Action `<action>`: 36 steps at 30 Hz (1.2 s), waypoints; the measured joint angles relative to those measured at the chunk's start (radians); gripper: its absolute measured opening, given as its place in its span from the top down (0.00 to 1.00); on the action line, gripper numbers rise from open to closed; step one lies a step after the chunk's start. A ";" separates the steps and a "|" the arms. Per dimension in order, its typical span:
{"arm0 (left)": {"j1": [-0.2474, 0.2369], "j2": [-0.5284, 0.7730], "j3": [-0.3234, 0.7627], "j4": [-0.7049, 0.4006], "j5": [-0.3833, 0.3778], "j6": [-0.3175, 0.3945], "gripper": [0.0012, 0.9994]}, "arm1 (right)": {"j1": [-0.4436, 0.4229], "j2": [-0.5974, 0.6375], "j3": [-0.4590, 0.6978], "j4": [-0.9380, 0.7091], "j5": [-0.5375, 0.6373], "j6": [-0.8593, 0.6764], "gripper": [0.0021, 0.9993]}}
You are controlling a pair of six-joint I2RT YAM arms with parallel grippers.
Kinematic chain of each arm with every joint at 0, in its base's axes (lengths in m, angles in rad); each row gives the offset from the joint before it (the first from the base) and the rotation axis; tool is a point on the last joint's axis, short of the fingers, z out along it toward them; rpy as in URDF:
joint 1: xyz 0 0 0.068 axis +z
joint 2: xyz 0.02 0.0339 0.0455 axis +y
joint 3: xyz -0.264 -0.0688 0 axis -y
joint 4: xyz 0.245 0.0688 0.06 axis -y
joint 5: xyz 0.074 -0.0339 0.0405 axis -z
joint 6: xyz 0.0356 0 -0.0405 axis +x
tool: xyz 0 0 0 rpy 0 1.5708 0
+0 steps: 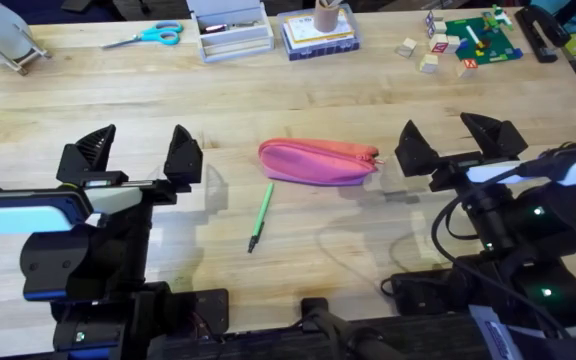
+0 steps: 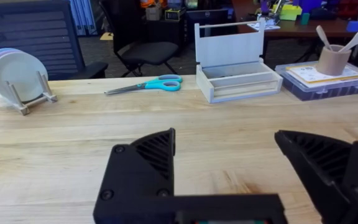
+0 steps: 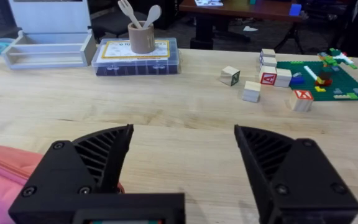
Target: Unzip the bag, pick up the pens from the table one at a time and place them inside, then zip the bag closed.
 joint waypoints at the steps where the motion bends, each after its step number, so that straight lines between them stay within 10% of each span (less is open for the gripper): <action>1: 0.000 0.000 0.000 0.000 0.000 0.000 0.01 | 0.000 0.000 0.000 0.000 0.000 0.000 0.00; 22: 0.000 0.001 0.018 -0.095 0.039 0.005 0.01 | 0.000 0.000 0.014 -0.029 -0.013 -0.004 0.00; 36: 0.000 0.378 0.470 -0.188 0.231 0.184 0.01 | 0.000 0.211 0.527 -0.526 -0.039 -0.004 0.00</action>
